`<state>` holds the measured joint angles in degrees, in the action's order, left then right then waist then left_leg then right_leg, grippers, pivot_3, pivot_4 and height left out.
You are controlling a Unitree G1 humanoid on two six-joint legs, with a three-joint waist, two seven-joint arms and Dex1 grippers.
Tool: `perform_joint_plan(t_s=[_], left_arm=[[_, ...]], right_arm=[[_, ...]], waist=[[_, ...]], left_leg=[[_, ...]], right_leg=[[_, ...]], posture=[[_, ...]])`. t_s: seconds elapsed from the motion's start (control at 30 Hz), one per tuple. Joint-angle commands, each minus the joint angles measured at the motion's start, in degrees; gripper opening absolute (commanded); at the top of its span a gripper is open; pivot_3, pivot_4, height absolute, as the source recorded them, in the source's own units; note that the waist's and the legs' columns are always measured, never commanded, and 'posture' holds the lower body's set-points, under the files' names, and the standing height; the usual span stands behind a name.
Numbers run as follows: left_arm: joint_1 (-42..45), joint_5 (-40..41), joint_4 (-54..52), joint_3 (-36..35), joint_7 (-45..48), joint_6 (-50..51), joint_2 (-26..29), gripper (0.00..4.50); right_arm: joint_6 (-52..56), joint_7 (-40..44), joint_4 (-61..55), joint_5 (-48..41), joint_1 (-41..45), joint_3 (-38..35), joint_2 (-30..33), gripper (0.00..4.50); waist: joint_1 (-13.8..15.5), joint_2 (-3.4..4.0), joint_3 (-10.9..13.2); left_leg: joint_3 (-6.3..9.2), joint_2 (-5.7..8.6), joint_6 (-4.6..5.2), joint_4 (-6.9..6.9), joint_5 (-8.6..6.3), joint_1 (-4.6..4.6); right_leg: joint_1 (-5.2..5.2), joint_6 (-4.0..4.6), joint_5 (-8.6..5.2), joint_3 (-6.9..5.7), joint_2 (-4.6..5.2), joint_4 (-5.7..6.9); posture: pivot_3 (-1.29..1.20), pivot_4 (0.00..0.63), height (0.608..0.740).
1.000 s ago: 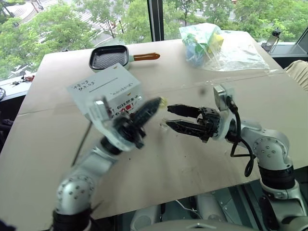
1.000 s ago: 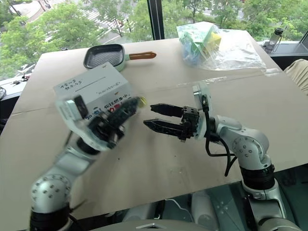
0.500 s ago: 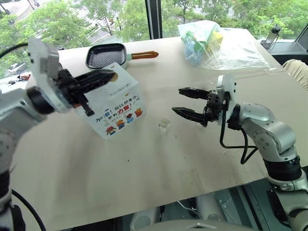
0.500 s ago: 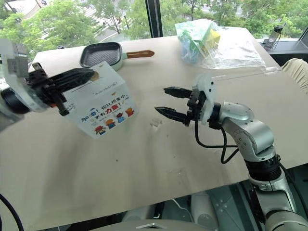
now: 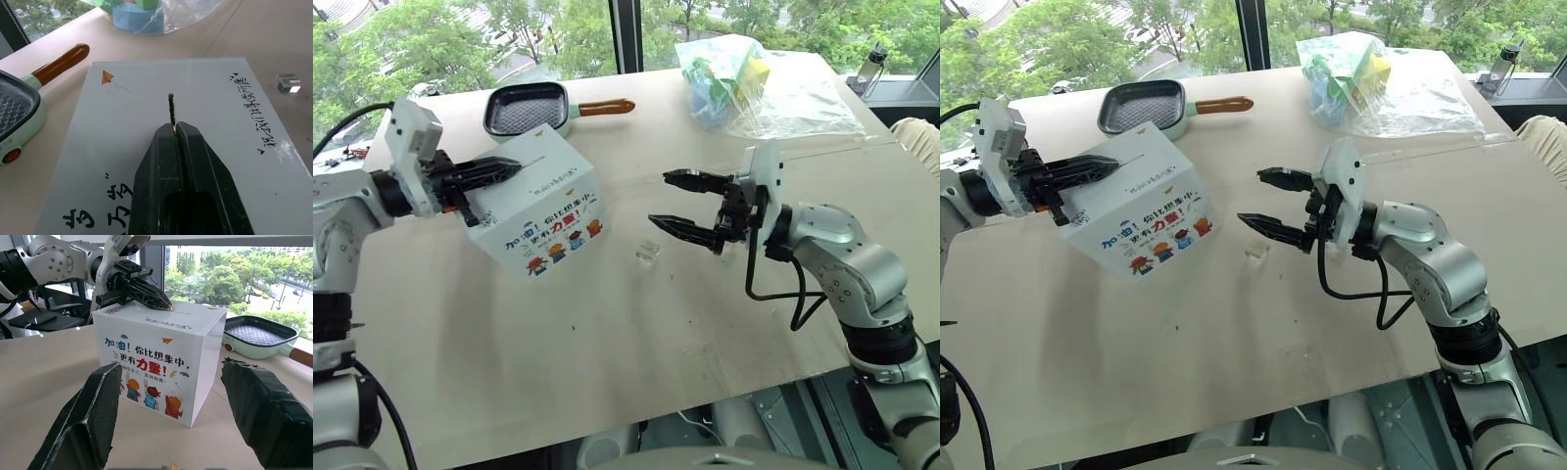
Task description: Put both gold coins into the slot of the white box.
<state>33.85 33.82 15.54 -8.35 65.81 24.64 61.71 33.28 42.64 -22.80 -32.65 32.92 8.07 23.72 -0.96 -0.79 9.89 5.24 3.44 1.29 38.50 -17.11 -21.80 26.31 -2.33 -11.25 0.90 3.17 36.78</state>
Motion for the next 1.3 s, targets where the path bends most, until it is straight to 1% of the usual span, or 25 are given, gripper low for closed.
perform_joint_plan(t_s=[0.03,0.17,0.27,0.3,0.33,0.37,0.4,0.47,0.5,0.53,0.57,0.6,0.7,0.77,0.83,0.9,1.0,1.13,1.23,1.3], left_arm=[[3.1,-6.0,6.6,2.2,1.9,-2.9,-0.3,0.0],[5.4,-8.1,10.3,2.8,4.3,-5.0,-1.4,0.0],[6.0,-8.6,10.9,2.4,5.9,-5.9,-1.9,0.82],[6.4,-9.1,11.0,1.5,4.2,-7.0,-2.6,1.4],[6.9,-9.3,11.1,0.5,2.4,-8.0,-3.4,1.88],[7.2,-7.9,9.7,-1.2,2.1,-7.6,-3.8,2.36],[7.2,-6.8,8.5,-2.4,2.1,-7.2,-4.0,2.62],[7.1,-0.1,1.6,-6.6,2.3,-1.0,-4.3,2.62],[6.6,3.3,-2.3,-8.6,2.3,2.2,-4.4,2.62],[4.9,7.2,-7.6,-10.6,2.1,6.1,-4.3,2.62],[2.0,10.0,-13.4,-11.8,1.9,9.5,-3.8,2.62],[-1.5,11.3,-18.8,-12.5,2.1,12.0,-2.8,2.62],[-15.7,10.8,-33.7,-14.4,2.1,14.7,-0.6,2.62],[-25.1,10.2,-41.9,-16.5,-0.9,16.9,-1.1,2.62],[-30.2,10.3,-46.4,-17.9,-3.3,18.2,-1.7,2.62],[-33.4,10.4,-49.4,-18.6,-5.4,19.0,-2.5,2.62],[-38.5,7.3,-53.9,-17.0,-9.8,18.6,-4.0,2.62],[-41.0,5.1,-55.9,-15.2,-13.5,18.4,-5.2,2.62],[-41.3,4.1,-56.4,-14.0,-15.4,18.3,-5.5,2.62],[-40.6,4.1,-56.7,-13.0,-17.0,18.7,-6.1,2.67]], right_arm=[[-1.1,-0.8,-3.5,-0.2,-0.3,-0.8,-0.5,3.51],[-0.9,-1.3,-4.3,-0.1,-1.2,-0.6,-0.9,3.51],[-0.8,-1.5,-4.6,-0.1,-1.9,-0.6,-1.2,3.61],[-0.8,-1.5,-4.6,0.0,-2.1,-0.5,-1.2,3.61],[-0.9,-1.4,-4.5,0.1,-2.4,-0.4,-1.2,3.61],[-1.1,-1.3,-3.9,1.4,-2.8,0.3,-0.8,3.61],[-1.3,-1.2,-3.4,2.3,-3.1,0.9,-0.4,3.61],[-3.2,-0.7,-0.7,6.1,-4.0,3.0,0.6,3.61],[-4.2,-0.4,0.8,7.4,-4.4,3.8,0.6,3.61],[-5.6,-0.1,2.8,9.4,-4.7,5.0,0.9,3.61],[-7.3,0.4,4.7,11.0,-4.9,6.1,0.9,3.61],[-8.5,1.0,6.3,12.1,-5.0,6.9,0.7,3.61],[-11.4,1.7,11.5,14.6,-4.6,8.6,-1.0,3.61],[-13.4,1.9,15.9,17.0,-3.4,10.2,-2.5,3.61],[-14.8,2.2,18.9,18.5,-2.6,10.9,-3.7,3.61],[-16.3,2.4,21.5,19.8,-1.9,11.2,-4.8,3.61],[-18.4,1.9,26.6,22.0,-0.2,11.9,-7.5,3.61],[-20.0,1.0,29.7,23.7,0.6,11.7,-10.2,3.61],[-19.4,0.7,30.7,24.1,0.3,11.2,-11.2,3.61],[-19.7,0.6,31.2,24.7,-0.1,11.4,-11.6,3.08]], waist=[[0.0,0.0,0.0],[-0.1,0.03,0.0],[-0.3,0.03,0.0],[-0.3,0.03,0.0],[-0.3,0.03,0.0],[-0.3,0.03,0.0],[-0.2,0.02,0.0],[-0.2,-0.01,0.0],[-0.2,-0.17,0.0],[-0.2,-0.39,0.0],[-0.4,-0.45,0.0],[-0.5,-0.43,0.0],[-1.6,-0.28,0.0],[-2.0,-0.25,0.1],[-1.8,-0.33,0.1],[-1.4,-0.33,0.1],[-1.1,-0.31,0.1],[-1.1,-0.33,0.1],[-1.1,-0.32,0.1],[-1.2,-0.32,0.1]], left_leg=[[-0.01,0.0,0.0,0.02,0.0,0.04],[0.0,-0.01,-0.01,0.19,0.01,0.1],[-0.05,-0.01,0.0,0.39,0.01,0.12],[-0.04,-0.01,0.0,0.49,0.01,0.12],[-0.04,-0.01,0.0,0.57,0.01,0.11],[-0.04,0.0,0.0,0.6,0.01,0.11],[-0.02,0.0,0.0,0.64,0.01,0.1],[0.01,0.01,0.0,0.72,0.0,0.04],[0.01,0.02,0.0,0.73,0.01,0.03],[0.04,0.02,0.0,0.74,0.0,-0.02],[0.09,0.01,0.0,0.75,0.0,-0.07],[0.08,0.0,0.0,0.75,0.0,-0.09],[-0.08,0.01,0.0,0.65,0.0,0.03],[-0.13,-0.01,-0.01,0.52,-0.01,0.13],[-0.05,-0.09,-0.03,0.49,-0.02,0.01],[-0.03,-0.09,-0.05,0.51,-0.01,0.02],[-0.07,-0.07,-0.14,0.55,0.04,0.07],[-0.1,-0.04,-0.17,0.64,0.05,0.09],[-0.08,-0.04,-0.19,0.64,0.06,0.08],[-0.08,-0.04,-0.19,0.64,0.07,0.09]], right_leg=[[-0.01,0.0,0.0,0.0,0.0,0.08],[-0.06,0.01,0.01,0.0,-0.03,0.27],[-0.08,0.01,0.01,0.04,-0.04,0.47],[-0.08,0.0,0.01,0.04,-0.04,0.56],[-0.08,0.0,0.0,0.04,-0.04,0.62],[-0.08,0.0,0.0,0.04,-0.04,0.65],[-0.08,0.0,0.0,0.03,-0.03,0.67],[-0.07,0.0,0.01,0.0,-0.03,0.69],[-0.07,0.0,0.01,0.0,-0.03,0.69],[-0.04,0.0,0.01,-0.02,-0.03,0.68],[-0.04,-0.01,0.01,-0.04,-0.02,0.65],[-0.04,-0.01,0.01,-0.02,0.01,0.61],[-0.06,-0.01,0.0,0.21,0.02,0.47],[-0.02,-0.02,0.0,0.38,-0.04,0.48],[0.09,0.01,0.01,0.36,-0.09,0.53],[0.13,0.02,0.01,0.34,-0.08,0.72],[0.13,0.07,0.04,0.32,-0.05,0.87],[0.08,0.12,0.07,0.2,-0.07,0.87],[0.08,0.12,0.07,0.18,-0.07,0.88],[0.09,0.12,0.07,0.19,-0.07,0.87]], posture=[[0.0,0.15,0.721],[0.0,0.15,0.721],[0.0,0.15,0.721],[0.0,0.15,0.721],[0.0,0.15,0.721],[0.0,0.15,0.721],[0.0,0.15,0.721],[0.0,0.15,0.721],[0.0,0.15,0.721],[0.0,0.15,0.721],[0.0,0.15,0.721],[0.0,0.15,0.721],[0.0,0.15,0.721],[0.0,0.15,0.721],[0.0,0.15,0.721],[0.0,0.15,0.721],[0.0,0.15,0.721],[0.0,0.15,0.721],[0.0,0.15,0.721],[0.0,0.15,0.721]])
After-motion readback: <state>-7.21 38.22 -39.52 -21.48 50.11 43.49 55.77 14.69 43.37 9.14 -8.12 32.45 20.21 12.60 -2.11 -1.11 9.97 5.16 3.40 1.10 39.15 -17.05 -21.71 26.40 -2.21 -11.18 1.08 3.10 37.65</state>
